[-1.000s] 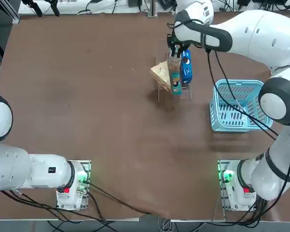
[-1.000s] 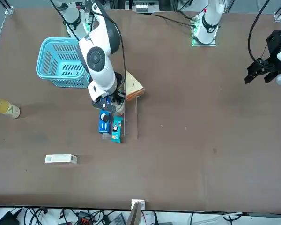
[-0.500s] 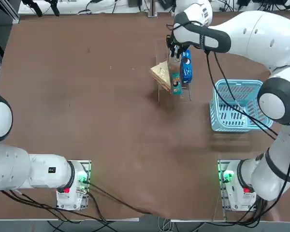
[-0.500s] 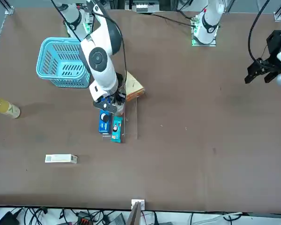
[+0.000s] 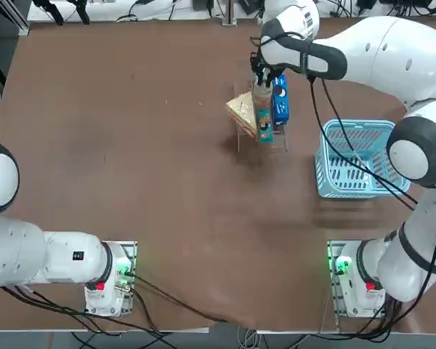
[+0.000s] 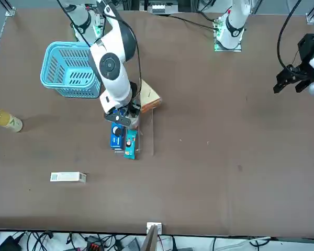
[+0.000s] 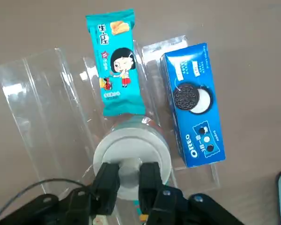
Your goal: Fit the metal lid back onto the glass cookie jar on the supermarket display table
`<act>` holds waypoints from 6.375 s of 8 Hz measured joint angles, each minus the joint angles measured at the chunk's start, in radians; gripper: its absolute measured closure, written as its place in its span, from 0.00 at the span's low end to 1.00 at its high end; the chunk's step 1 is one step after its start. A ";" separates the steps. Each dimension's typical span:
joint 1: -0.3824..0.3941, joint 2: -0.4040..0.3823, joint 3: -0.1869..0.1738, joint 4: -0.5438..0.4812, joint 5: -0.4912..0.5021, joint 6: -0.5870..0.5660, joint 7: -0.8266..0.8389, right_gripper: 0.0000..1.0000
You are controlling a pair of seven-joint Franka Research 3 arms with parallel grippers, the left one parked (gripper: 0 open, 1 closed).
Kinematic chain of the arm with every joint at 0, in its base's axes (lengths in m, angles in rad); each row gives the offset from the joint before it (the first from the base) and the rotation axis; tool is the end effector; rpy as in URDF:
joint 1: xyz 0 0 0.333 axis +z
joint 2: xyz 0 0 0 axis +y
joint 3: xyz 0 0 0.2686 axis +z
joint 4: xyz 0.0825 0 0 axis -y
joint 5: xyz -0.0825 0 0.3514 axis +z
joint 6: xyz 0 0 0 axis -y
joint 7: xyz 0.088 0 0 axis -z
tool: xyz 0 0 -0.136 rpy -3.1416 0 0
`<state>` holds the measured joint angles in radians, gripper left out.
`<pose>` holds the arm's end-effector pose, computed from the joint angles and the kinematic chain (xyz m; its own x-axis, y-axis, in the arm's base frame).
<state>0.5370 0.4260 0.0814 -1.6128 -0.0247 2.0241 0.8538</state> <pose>0.5112 0.3561 0.3221 0.9732 -0.2294 -0.0174 -0.2294 -0.9733 0.0024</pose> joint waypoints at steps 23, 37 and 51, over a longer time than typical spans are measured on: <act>0.017 0.014 -0.002 0.000 -0.032 0.009 0.016 0.74; 0.017 0.017 -0.003 0.003 -0.032 0.007 0.017 0.74; 0.012 -0.038 -0.019 0.035 -0.033 -0.053 0.016 0.33</act>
<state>0.5492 0.3880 0.0623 -1.5777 -0.0577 1.9715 0.8699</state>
